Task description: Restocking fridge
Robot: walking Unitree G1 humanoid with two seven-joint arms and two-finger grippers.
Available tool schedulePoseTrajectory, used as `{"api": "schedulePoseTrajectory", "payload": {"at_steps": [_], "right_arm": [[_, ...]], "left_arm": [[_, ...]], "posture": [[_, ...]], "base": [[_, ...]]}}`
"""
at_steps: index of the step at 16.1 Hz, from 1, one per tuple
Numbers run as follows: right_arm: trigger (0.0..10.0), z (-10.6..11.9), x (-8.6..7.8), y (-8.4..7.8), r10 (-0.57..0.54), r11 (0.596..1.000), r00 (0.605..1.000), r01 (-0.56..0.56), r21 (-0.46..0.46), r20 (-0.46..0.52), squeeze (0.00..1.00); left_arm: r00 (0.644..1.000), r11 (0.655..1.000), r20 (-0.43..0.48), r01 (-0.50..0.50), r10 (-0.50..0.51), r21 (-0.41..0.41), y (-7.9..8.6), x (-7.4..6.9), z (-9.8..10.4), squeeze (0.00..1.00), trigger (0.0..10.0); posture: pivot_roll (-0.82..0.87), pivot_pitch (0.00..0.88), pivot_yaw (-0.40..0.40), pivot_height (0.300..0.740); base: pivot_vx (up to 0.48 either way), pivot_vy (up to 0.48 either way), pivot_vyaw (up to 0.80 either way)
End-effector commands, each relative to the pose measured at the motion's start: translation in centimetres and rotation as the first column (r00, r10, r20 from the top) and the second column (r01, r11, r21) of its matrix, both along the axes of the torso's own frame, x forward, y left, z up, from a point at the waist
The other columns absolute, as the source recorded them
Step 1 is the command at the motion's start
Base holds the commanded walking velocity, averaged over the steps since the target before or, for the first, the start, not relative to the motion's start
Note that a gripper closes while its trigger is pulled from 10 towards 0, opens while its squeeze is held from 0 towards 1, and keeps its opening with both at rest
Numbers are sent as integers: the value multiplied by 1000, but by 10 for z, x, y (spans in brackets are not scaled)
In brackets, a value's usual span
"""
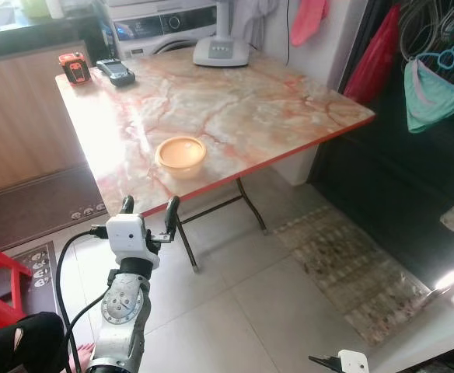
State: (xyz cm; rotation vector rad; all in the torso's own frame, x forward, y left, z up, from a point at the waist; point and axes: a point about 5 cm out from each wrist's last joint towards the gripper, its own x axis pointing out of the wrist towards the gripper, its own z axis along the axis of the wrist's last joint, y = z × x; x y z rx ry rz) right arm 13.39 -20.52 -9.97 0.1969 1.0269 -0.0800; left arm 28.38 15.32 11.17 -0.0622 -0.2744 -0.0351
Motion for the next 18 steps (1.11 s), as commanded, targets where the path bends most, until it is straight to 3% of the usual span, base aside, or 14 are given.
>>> {"api": "schedulePoseTrajectory", "payload": {"at_steps": [1,15,18], "right_arm": [[10000,0,0,0,2,1000,1000,-2,0,11,0],[10000,0,1,3,32,999,999,-32,7,4,0],[10000,0,1,3,31,999,1000,-31,13,3,0]], "left_arm": [[1000,1000,-13,-10,10,-6,7,0,3,0,10000],[1000,1000,6,1,-1,7,8,2,17,0,10000],[1000,1000,11,-3,2,7,8,2,18,0,10000]], "posture": [[123,72,-3,740],[135,71,1,740],[135,57,0,740]], "base": [[307,0,794],[238,0,57],[259,0,800]]}}
